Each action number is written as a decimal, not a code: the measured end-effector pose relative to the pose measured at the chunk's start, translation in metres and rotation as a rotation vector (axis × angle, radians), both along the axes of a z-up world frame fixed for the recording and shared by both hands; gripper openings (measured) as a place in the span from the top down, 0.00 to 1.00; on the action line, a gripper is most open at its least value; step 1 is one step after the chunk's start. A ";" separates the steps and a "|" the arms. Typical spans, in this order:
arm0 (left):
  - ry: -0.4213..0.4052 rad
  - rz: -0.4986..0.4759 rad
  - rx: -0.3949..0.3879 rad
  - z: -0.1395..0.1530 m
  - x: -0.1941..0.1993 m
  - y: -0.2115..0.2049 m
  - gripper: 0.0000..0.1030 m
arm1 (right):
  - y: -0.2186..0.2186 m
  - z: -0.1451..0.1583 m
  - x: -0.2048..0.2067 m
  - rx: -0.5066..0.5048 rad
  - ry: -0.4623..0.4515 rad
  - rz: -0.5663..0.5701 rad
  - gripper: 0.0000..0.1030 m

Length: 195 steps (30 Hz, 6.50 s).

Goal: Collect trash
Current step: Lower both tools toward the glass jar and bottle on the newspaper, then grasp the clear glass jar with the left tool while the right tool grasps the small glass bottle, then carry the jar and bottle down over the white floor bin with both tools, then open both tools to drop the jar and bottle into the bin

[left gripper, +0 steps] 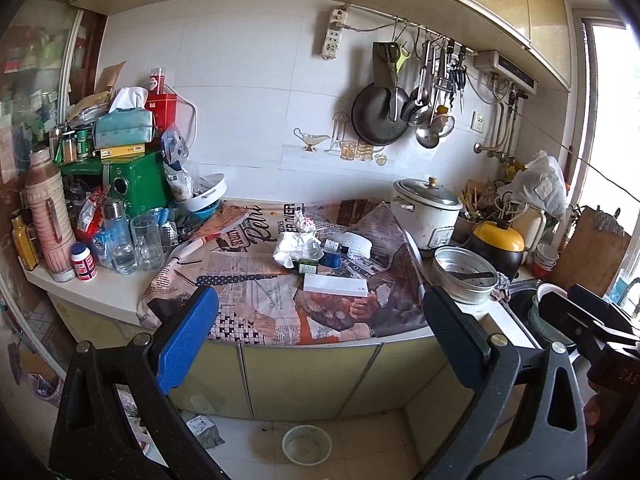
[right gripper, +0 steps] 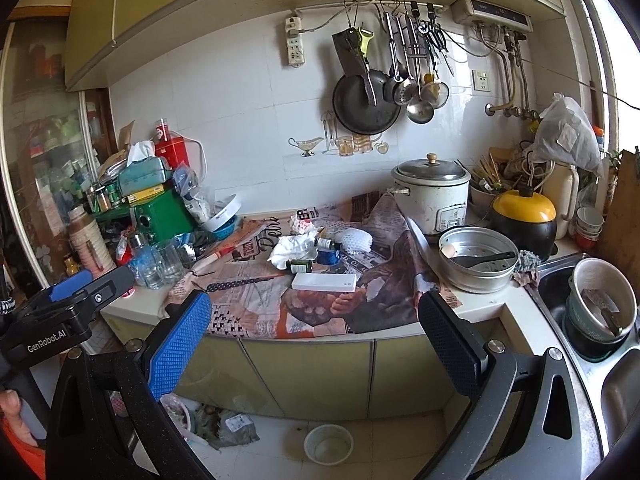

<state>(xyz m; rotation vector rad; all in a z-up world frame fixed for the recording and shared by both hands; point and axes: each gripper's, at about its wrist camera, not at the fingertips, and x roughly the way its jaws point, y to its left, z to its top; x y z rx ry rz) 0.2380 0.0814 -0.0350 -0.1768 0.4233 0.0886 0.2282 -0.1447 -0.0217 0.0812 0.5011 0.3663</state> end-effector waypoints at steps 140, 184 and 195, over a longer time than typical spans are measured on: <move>0.617 -0.210 -0.187 -0.309 0.163 0.029 0.46 | 0.068 -0.249 0.121 0.001 0.635 0.112 0.75; 0.827 -0.078 -0.233 -0.586 0.170 -0.009 0.37 | 0.033 -0.473 0.141 -0.107 0.787 0.154 0.53; 0.691 -0.098 -0.154 -0.397 0.155 0.010 0.37 | 0.032 -0.322 0.137 -0.091 0.702 0.118 0.53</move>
